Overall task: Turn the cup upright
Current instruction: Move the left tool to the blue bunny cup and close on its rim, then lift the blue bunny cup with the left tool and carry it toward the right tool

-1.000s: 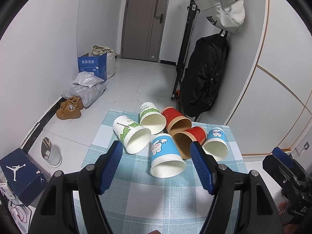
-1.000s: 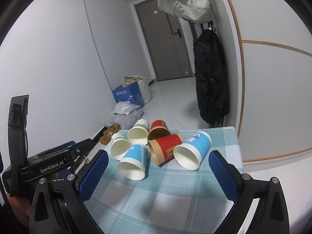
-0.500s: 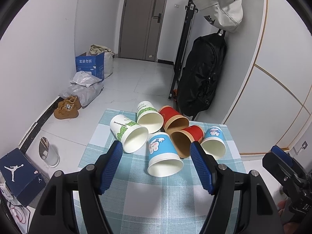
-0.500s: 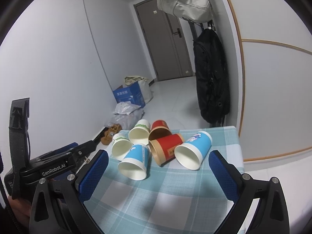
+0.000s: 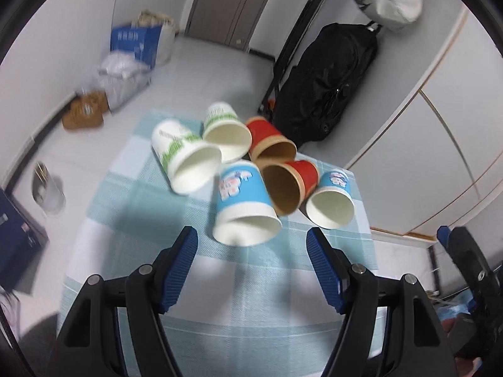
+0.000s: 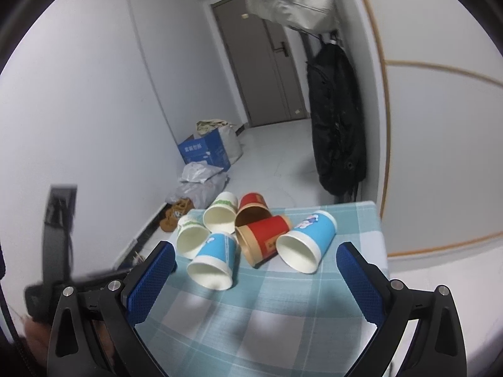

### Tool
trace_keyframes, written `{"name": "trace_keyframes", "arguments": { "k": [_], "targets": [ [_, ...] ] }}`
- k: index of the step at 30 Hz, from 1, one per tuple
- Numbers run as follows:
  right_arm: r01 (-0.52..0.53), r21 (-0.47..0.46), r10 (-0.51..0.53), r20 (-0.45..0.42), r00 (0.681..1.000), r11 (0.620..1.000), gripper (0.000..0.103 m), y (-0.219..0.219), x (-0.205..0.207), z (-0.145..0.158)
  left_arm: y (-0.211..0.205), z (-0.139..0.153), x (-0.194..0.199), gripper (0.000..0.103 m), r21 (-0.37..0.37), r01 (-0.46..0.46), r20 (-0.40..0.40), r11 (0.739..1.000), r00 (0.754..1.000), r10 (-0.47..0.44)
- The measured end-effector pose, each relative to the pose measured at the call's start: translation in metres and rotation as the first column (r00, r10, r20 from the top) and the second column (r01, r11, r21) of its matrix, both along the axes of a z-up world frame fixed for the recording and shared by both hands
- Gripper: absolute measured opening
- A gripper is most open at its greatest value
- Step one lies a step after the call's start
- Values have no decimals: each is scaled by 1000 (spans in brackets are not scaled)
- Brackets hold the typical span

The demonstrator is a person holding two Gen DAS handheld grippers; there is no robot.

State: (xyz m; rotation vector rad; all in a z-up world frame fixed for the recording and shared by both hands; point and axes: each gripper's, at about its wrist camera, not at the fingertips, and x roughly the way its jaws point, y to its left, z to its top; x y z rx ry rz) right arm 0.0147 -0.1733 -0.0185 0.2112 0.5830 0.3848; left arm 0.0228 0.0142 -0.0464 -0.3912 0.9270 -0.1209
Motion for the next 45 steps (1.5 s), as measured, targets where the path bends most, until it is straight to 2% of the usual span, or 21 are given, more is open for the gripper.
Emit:
{"name": "trace_keyframes", "arguments": {
  "k": [3, 7, 10, 14, 18, 19, 22, 26, 28, 33, 40, 45],
  "targets": [
    [36, 44, -35, -23, 999, 998, 103, -12, 8, 3, -1, -12, 8, 67, -84, 16, -78, 996, 997, -22],
    [39, 87, -36, -30, 999, 995, 103, -22, 12, 6, 2, -22, 18, 67, -212, -33, -169, 977, 986, -4],
    [26, 83, -24, -34, 999, 996, 103, -24, 12, 5, -1, -17, 23, 67, -225, -36, -157, 974, 988, 0],
    [32, 100, -26, -60, 998, 995, 103, -31, 13, 3, -1, -28, 36, 67, -294, -76, -202, 953, 979, 16],
    [50, 148, -38, -86, 996, 988, 103, -42, 13, 2, -2, -41, 47, 67, -299, -104, -233, 948, 972, 33],
    [52, 153, -38, -90, 995, 987, 103, -43, 14, 2, -2, -43, 49, 63, -300, -113, -236, 947, 971, 41],
    [55, 159, -40, -93, 995, 986, 103, -45, 14, 2, -3, -48, 55, 45, -305, -124, -248, 944, 968, 47],
    [45, 163, -29, -94, 995, 986, 103, -44, 14, 2, -1, -57, 59, 40, -324, -160, -257, 932, 963, 76],
    [39, 160, -24, -92, 995, 986, 103, -43, 14, 2, -1, -57, 59, 22, -322, -159, -248, 933, 966, 79],
    [35, 155, -20, -98, 995, 987, 103, -40, 14, 0, -2, -61, 62, 5, -355, -157, -244, 922, 967, 70],
    [39, 138, -22, -121, 992, 990, 103, -37, 17, -7, 4, -58, 55, 2, -339, -174, -243, 924, 966, 92],
    [48, 137, -30, -133, 991, 989, 103, -38, 15, -13, -1, -49, 47, 2, -329, -148, -219, 933, 973, 77]
  ]
}}
